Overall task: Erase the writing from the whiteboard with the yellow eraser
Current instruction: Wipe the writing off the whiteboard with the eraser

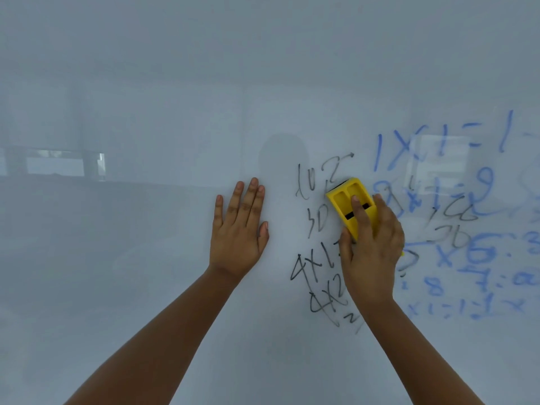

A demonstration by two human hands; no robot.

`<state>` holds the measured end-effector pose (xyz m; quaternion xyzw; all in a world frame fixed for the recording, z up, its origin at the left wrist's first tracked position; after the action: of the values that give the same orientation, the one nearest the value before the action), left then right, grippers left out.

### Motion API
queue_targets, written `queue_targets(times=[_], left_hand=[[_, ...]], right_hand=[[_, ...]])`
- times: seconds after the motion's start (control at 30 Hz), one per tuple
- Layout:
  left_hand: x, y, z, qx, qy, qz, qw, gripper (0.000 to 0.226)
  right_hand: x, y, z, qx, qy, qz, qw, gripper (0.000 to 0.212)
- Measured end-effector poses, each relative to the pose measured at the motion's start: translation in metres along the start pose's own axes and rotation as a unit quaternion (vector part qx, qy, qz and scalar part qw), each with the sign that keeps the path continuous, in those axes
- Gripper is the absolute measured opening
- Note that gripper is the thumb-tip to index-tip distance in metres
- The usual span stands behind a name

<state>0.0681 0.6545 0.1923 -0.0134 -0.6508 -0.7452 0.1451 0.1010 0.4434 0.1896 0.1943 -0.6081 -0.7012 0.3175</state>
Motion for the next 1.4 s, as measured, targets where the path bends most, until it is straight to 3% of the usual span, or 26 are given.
queue_targets(times=[0.23,0.43,0.63,0.87,1.03,1.27,1.4], left_hand=[[-0.001,-0.001,0.000,-0.002,0.000,-0.015,1.000,0.056],[-0.003,-0.002,0.000,0.005,0.001,-0.019,1.000,0.056],[-0.002,-0.002,0.001,0.000,0.002,-0.016,1.000,0.057],[-0.003,-0.003,0.001,0.007,-0.002,-0.014,1.000,0.057],[-0.001,-0.003,0.000,-0.001,-0.006,-0.018,1.000,0.057],[-0.003,-0.005,0.000,0.003,-0.005,-0.022,1.000,0.057],[-0.002,-0.004,0.001,-0.001,-0.001,-0.021,1.000,0.056]], right_hand=[[-0.006,-0.036,0.008,0.126,-0.044,0.073,0.988,0.051],[-0.002,0.000,0.015,0.010,-0.024,0.002,1.000,0.053],[-0.018,-0.056,0.037,0.122,-0.048,0.062,0.989,0.078],[-0.005,0.021,0.034,-0.022,-0.008,-0.014,1.000,0.056],[-0.017,-0.021,0.058,0.070,-0.047,0.036,0.996,0.066],[-0.001,0.036,0.045,-0.033,-0.009,-0.015,0.999,0.058],[-0.016,0.014,0.073,0.044,-0.040,0.012,0.998,0.063]])
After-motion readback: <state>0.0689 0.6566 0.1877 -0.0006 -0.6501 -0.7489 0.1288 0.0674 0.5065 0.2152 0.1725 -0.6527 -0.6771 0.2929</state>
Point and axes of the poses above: each hand's wrist, its own y-axis towards the middle knuckle, its own x-axis out of the back of the hand, z = x × y, the point moved 4 cm from there along y, towards the middle knuckle
